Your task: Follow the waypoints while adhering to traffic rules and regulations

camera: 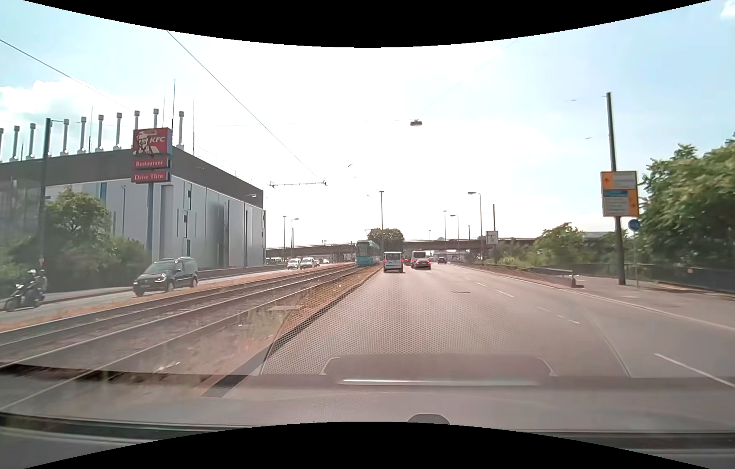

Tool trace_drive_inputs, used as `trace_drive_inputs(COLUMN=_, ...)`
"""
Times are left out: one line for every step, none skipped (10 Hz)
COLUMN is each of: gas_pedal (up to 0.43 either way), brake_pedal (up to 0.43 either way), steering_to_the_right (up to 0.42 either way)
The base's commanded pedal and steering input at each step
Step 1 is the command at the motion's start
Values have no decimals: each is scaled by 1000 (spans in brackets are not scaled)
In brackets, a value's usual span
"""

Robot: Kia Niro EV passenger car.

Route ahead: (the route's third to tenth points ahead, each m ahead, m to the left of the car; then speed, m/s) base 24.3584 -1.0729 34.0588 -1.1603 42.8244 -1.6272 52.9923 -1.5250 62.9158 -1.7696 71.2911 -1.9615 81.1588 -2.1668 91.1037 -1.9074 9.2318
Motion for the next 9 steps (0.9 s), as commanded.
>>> trace_drive_inputs(gas_pedal=0, brake_pedal=134, steering_to_the_right=-11)
trace_drive_inputs(gas_pedal=0, brake_pedal=140, steering_to_the_right=-11)
trace_drive_inputs(gas_pedal=0, brake_pedal=140, steering_to_the_right=-10)
trace_drive_inputs(gas_pedal=0, brake_pedal=146, steering_to_the_right=-6)
trace_drive_inputs(gas_pedal=0, brake_pedal=146, steering_to_the_right=-3)
trace_drive_inputs(gas_pedal=0, brake_pedal=152, steering_to_the_right=-3)
trace_drive_inputs(gas_pedal=0, brake_pedal=152, steering_to_the_right=-2)
trace_drive_inputs(gas_pedal=0, brake_pedal=152, steering_to_the_right=-2)
trace_drive_inputs(gas_pedal=0, brake_pedal=159, steering_to_the_right=-2)
